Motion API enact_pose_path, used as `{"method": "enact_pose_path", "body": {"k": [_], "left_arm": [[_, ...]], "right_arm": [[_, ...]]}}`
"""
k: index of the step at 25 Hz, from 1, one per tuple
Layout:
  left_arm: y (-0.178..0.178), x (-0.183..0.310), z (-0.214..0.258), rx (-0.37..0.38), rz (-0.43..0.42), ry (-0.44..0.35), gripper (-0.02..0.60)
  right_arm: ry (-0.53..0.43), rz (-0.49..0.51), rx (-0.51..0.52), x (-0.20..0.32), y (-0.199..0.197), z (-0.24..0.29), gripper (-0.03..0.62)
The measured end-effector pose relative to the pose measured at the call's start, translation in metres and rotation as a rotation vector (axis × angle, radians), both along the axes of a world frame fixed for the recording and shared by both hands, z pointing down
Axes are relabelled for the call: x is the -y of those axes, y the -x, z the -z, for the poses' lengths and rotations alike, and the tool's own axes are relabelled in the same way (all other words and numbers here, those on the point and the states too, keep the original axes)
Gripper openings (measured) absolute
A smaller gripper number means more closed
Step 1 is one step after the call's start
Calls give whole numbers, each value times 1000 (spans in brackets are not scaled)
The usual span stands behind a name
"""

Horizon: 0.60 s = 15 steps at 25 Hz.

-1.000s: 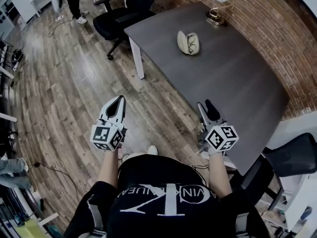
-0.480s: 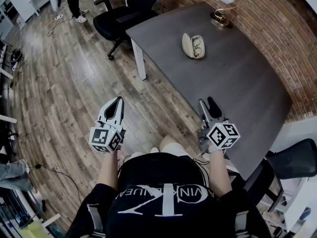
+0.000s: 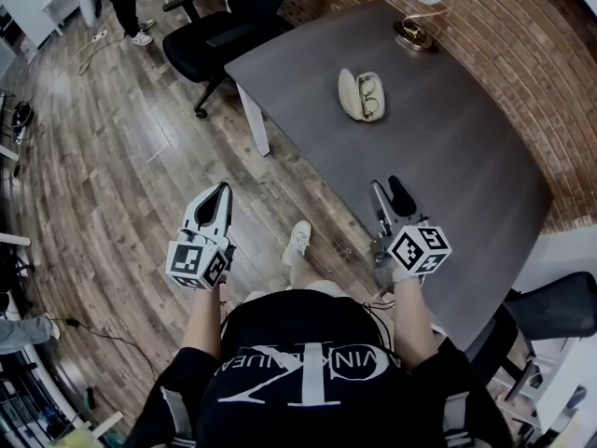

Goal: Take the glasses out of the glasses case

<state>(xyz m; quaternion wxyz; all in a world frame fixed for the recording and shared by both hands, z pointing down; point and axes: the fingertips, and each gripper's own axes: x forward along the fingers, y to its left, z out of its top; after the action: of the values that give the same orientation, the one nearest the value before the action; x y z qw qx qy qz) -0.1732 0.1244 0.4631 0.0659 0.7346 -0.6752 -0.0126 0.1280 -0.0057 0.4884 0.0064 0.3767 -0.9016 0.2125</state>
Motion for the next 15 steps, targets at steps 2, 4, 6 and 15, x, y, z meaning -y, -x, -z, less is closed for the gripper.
{"method": "enact_pose_path", "body": {"k": [2,4,6,15], "left_arm": [[4,19,1,9,-9,-7,15],[9,38,2,9,-16,-8,15],[12,57,1,5,-26,-2,15],[28,132,-2,-11,-60,27,15]], "right_arm": [[-7,4,-9,17,7,-1,209],[-10,9,-19,34,16,-1,209],[-4,12,-23,50,23,0,209],[14,16,-55,111,49,-2,209]]}}
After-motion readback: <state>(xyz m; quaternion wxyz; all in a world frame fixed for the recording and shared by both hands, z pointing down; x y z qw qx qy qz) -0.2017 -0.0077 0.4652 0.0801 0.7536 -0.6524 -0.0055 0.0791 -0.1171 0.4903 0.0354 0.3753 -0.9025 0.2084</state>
